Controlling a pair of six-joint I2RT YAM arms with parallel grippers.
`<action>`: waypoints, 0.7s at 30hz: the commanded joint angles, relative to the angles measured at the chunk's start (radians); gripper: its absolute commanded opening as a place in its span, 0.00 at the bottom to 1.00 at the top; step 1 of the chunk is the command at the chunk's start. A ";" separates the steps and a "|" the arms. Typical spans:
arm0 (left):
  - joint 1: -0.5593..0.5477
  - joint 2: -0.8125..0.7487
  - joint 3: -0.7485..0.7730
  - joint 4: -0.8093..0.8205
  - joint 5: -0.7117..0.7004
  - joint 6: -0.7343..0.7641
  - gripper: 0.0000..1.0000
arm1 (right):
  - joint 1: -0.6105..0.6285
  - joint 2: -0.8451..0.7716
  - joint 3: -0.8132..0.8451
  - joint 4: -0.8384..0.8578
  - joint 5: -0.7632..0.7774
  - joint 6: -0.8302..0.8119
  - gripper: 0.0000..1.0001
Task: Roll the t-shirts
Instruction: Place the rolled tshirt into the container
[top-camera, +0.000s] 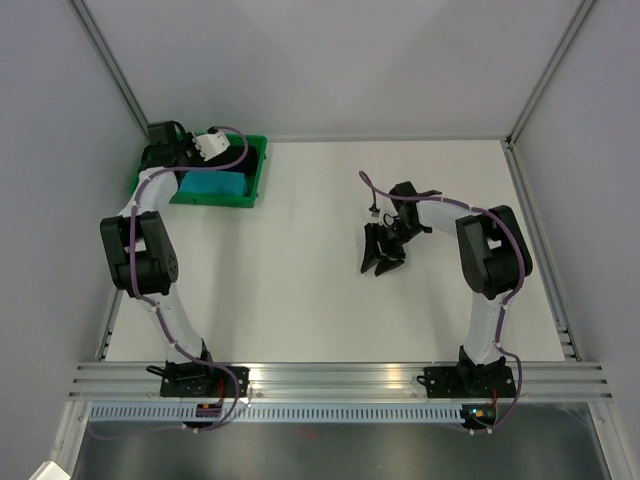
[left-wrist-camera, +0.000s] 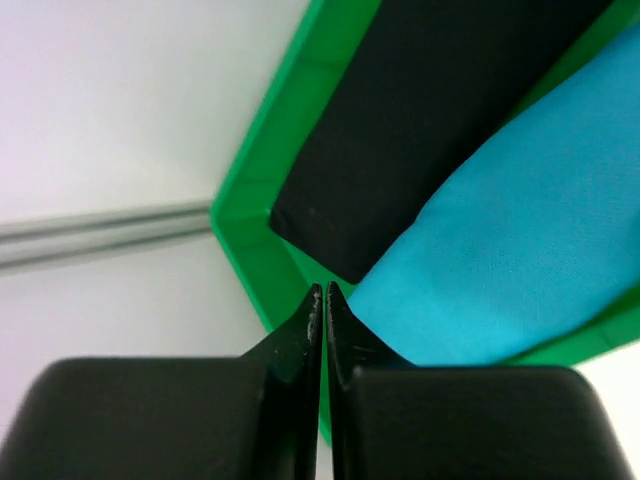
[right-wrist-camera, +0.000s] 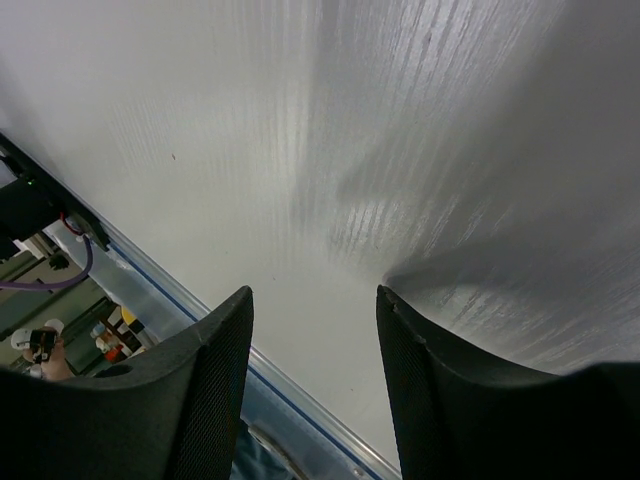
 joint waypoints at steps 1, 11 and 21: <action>0.016 0.094 0.060 0.014 -0.148 -0.189 0.03 | 0.005 0.003 0.000 0.019 -0.022 -0.002 0.58; 0.059 0.254 0.158 0.017 -0.329 -0.409 0.02 | 0.005 0.011 -0.018 0.036 -0.030 0.003 0.58; 0.062 0.282 0.161 0.023 -0.413 -0.553 0.02 | 0.005 0.006 0.031 -0.001 -0.019 0.001 0.58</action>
